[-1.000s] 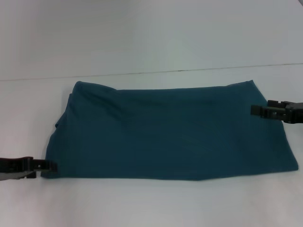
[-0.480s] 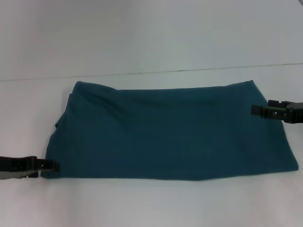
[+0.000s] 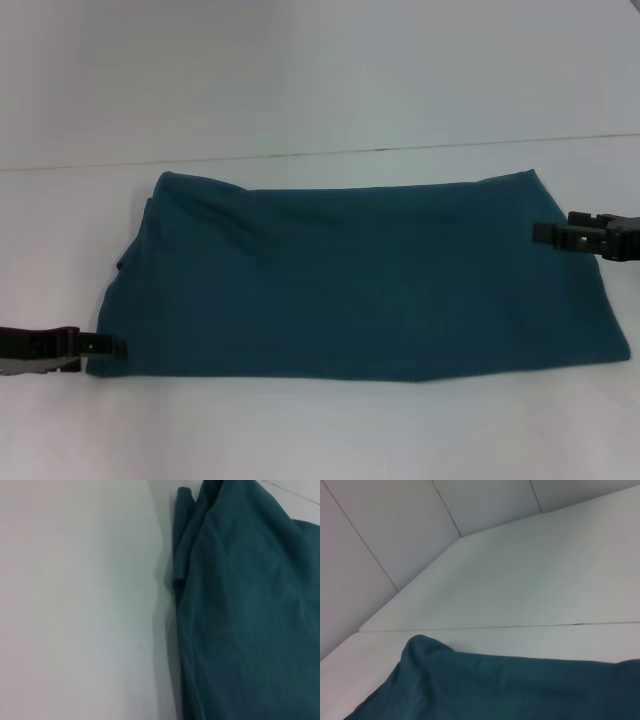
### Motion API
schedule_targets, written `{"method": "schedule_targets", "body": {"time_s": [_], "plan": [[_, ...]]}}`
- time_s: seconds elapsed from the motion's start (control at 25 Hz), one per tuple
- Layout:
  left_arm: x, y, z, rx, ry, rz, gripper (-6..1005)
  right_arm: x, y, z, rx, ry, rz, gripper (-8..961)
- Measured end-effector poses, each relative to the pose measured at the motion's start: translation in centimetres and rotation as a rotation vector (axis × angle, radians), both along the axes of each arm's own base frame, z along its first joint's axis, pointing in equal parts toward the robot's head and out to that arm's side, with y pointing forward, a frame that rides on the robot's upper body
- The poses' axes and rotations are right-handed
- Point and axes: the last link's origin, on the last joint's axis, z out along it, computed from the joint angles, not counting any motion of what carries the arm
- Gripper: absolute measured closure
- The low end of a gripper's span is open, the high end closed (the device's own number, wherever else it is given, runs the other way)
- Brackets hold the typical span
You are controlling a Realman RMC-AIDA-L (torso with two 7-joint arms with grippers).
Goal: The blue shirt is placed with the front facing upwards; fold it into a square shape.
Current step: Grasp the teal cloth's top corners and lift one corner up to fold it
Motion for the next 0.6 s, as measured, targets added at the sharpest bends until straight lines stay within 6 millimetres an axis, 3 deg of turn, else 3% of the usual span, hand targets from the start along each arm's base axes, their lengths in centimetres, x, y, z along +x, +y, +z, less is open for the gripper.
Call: {"method": "schedule_targets", "body": {"time_s": [0.6], "plan": [[-0.04,-0.05,-0.41,-0.008,-0.002,0.000,231,0.02,-0.01,0.08,0.000,-0.001,0.001,22]]}}
